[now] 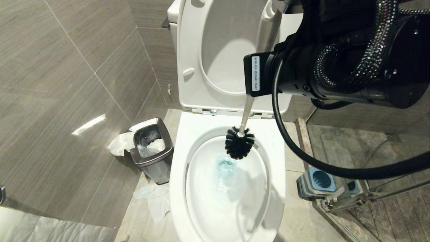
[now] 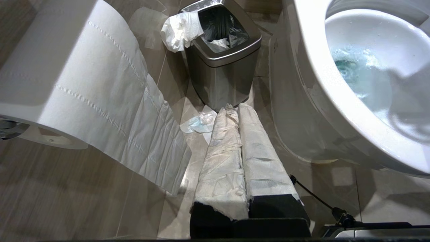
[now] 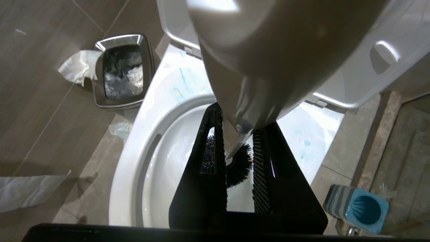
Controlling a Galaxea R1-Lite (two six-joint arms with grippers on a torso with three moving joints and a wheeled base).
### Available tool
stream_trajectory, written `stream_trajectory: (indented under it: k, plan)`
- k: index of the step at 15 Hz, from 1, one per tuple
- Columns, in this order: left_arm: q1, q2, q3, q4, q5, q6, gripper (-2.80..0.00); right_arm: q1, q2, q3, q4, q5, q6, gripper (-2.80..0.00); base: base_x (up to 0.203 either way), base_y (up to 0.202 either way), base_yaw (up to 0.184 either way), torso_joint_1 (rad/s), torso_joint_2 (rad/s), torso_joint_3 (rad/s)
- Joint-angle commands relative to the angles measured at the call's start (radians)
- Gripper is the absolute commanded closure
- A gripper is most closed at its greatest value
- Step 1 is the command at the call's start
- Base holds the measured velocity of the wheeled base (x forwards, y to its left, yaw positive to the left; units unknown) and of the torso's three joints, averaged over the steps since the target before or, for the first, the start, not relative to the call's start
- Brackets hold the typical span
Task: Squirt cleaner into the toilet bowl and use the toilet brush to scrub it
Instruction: Scrub the toilet bowl
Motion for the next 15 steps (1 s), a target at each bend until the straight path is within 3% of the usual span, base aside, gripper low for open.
stream_trajectory:
  k: [1,5,15]
  plan:
    - [0.0,0.0,0.003,0.0,0.001,0.0,0.0,0.0,0.0,-0.006,0.026,-0.004,0.001,0.0,0.0,0.0,0.0,0.0,0.0,0.0]
    - [0.0,0.0,0.003,0.0,-0.001,0.0,0.0,0.0,0.005,-0.083,0.153,-0.005,0.003,0.0,0.0,0.0,0.0,0.0,0.0,0.0]
    - [0.0,0.0,0.003,0.0,0.0,0.0,0.0,0.008,0.015,-0.098,0.158,-0.028,0.023,0.0,0.0,0.0,0.0,0.0,0.0,0.0]
